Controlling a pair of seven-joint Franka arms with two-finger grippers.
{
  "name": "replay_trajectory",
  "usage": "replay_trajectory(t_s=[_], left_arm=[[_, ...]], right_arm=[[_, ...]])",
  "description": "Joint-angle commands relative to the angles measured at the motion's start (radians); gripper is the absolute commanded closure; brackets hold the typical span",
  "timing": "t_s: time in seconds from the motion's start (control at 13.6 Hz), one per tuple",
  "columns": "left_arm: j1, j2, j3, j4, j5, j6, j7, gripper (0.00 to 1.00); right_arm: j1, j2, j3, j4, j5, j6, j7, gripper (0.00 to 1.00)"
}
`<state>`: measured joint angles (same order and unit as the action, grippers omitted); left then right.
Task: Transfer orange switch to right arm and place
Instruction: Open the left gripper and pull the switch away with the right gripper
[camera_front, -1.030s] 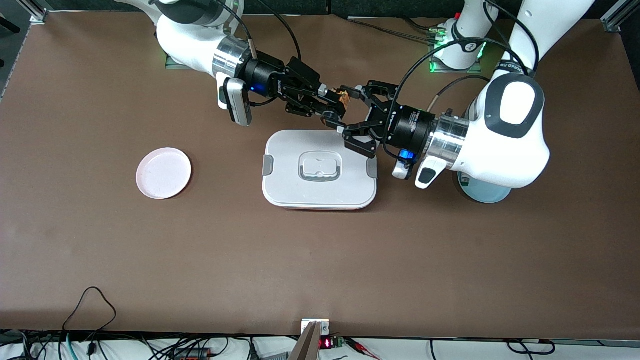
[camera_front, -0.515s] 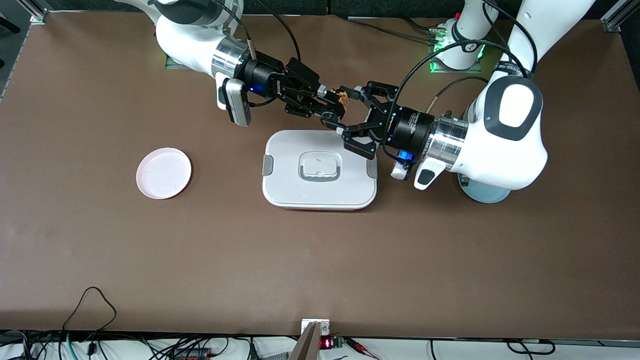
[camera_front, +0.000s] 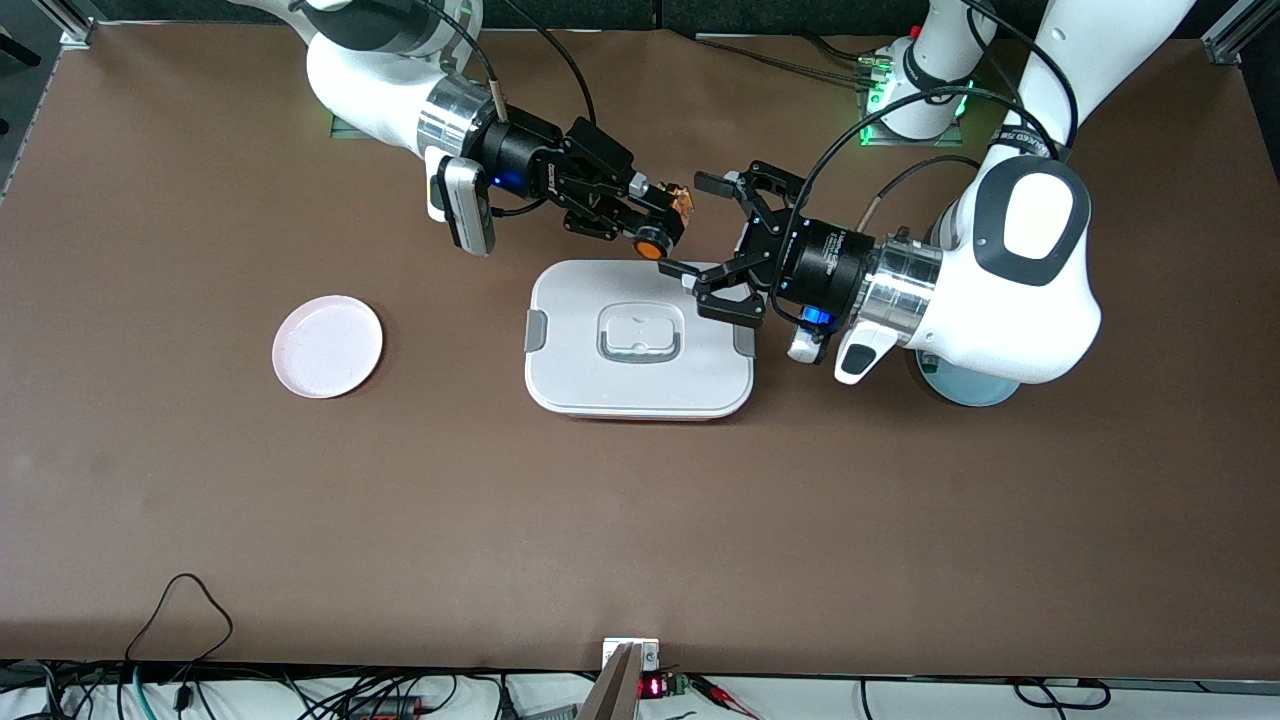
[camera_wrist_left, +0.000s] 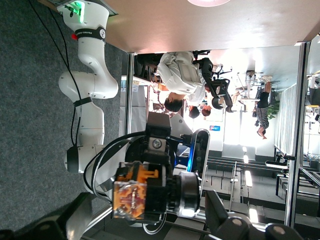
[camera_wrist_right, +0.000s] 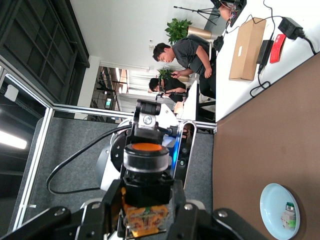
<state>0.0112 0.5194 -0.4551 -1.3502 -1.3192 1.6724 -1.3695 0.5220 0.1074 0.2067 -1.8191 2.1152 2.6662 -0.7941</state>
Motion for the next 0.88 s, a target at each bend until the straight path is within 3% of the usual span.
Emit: replay_trajectory(t_s=[0.0, 0.29, 0.52, 0.81], left_arm=[[-0.007, 0.011, 0.006, 0.025, -0.029, 0.0, -0.02, 0.01], [-0.004, 0.005, 0.012, 0.025, -0.014, -0.002, -0.016, 0.01], [-0.008, -0.022, 0.007, 0.025, 0.17, -0.011, 0.004, 0.01], [-0.017, -0.119, -0.017, 0.009, 0.386, -0.016, 0.302, 0.01]], right_arm=[[-0.036, -0.023, 0.008, -0.009, 0.002, -0.005, -0.017, 1.0], [-0.082, -0.029, 0.008, -0.016, -0.037, -0.052, -0.011, 1.0], [-0.117, -0.028, 0.008, -0.029, -0.092, -0.09, -0.007, 1.0], [-0.216, -0.028, 0.008, -0.037, -0.361, -0.218, 0.137, 1.0]])
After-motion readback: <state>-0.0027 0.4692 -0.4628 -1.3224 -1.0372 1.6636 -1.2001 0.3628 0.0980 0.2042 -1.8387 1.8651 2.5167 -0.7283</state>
